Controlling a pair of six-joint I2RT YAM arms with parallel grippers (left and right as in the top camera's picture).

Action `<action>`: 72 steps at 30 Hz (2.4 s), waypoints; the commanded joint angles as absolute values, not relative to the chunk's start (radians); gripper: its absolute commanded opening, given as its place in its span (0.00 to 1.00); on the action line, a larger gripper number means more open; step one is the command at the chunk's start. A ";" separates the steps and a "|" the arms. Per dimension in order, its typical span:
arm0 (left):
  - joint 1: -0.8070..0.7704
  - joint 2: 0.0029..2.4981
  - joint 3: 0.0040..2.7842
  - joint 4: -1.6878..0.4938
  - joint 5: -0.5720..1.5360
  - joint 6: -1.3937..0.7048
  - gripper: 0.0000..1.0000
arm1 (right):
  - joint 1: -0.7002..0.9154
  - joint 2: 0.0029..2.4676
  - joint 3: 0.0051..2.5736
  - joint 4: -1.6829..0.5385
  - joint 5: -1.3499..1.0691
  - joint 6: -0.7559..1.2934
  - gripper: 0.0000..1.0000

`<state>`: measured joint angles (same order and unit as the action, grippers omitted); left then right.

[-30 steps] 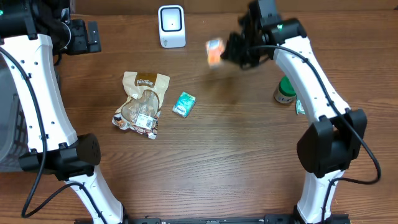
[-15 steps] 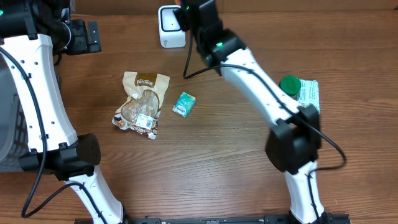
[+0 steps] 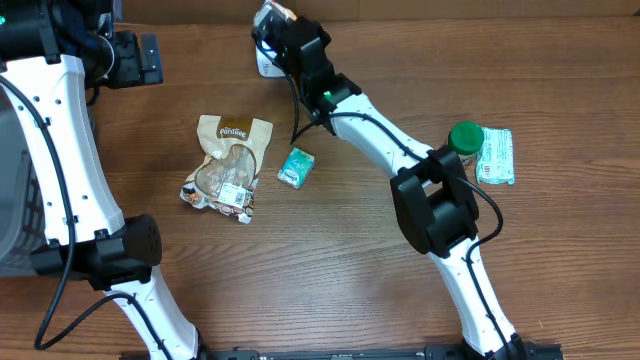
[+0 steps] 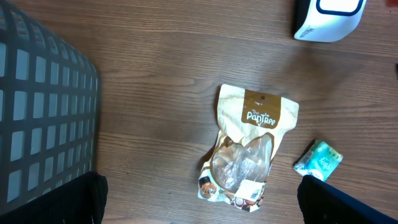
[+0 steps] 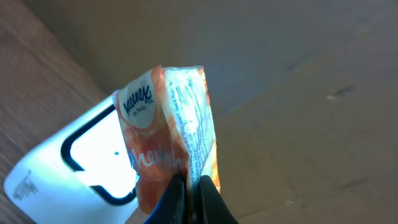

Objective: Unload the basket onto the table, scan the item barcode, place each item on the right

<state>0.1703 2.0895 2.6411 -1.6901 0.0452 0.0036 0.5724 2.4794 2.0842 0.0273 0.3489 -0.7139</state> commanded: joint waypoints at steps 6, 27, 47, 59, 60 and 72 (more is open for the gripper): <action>0.170 2.092 2.639 -1.689 0.052 0.015 0.99 | 0.609 2.523 2.085 0.033 0.362 -0.918 0.04; 0.170 2.092 2.639 -1.689 0.052 0.015 1.00 | 0.577 2.530 2.085 0.033 0.363 -0.977 0.04; 0.170 2.092 2.639 -1.689 0.052 0.015 1.00 | 0.552 2.051 2.088 -0.745 0.360 0.159 0.04; 0.170 2.092 2.639 -1.689 0.052 0.015 1.00 | 0.334 2.019 1.953 -1.409 0.322 0.371 0.04; 0.170 2.092 2.639 -1.689 0.052 0.015 0.99 | 0.320 2.019 1.927 -1.408 0.316 0.371 0.04; 0.170 2.092 2.639 -1.689 0.052 0.015 1.00 | 0.192 2.019 1.694 -1.313 0.321 0.359 0.05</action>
<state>0.1703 2.0895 2.6411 -1.6901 0.0456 0.0040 0.2085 2.0270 1.6985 -1.3197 0.3031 0.3473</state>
